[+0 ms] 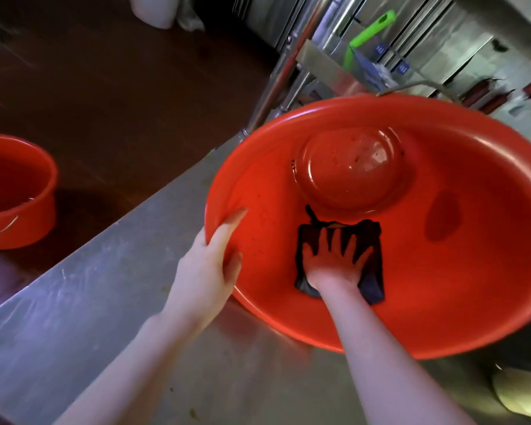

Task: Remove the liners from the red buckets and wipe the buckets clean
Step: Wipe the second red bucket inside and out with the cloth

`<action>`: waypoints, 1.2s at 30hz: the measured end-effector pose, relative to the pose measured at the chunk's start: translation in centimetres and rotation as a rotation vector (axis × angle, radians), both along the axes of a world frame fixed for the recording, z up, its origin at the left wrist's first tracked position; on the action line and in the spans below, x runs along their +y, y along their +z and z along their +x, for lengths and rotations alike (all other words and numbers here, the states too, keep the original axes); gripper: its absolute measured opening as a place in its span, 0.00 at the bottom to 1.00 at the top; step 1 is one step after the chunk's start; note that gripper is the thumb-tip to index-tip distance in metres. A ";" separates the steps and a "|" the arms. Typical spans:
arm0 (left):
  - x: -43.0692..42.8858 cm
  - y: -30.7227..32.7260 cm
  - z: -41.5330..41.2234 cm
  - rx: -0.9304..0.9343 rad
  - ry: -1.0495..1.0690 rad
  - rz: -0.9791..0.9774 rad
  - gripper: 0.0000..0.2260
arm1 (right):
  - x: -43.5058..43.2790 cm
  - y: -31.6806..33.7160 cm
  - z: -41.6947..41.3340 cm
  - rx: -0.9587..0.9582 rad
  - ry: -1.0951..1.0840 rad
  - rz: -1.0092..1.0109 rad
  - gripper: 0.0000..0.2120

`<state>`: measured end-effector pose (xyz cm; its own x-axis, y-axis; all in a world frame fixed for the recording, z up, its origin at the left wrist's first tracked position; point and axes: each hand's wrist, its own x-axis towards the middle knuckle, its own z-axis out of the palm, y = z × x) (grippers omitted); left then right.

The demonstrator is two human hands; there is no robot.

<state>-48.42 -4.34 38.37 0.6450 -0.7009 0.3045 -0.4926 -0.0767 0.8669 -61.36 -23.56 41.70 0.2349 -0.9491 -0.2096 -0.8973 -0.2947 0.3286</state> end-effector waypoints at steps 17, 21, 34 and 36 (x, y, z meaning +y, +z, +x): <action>-0.5 -2.5 -0.3 0.123 -0.048 0.012 0.40 | -1.5 -2.2 3.8 -0.326 -0.064 0.143 0.31; -0.6 -2.6 0.2 0.199 -0.048 0.040 0.39 | 0.5 -2.0 4.1 -0.299 0.000 0.140 0.31; 1.1 -1.0 -1.4 0.423 -0.028 -0.003 0.19 | 5.1 -1.3 3.9 -0.355 0.085 0.165 0.31; 2.0 -1.3 -2.2 0.512 -0.017 0.002 0.18 | 2.7 -0.9 4.6 -0.351 -0.049 0.193 0.31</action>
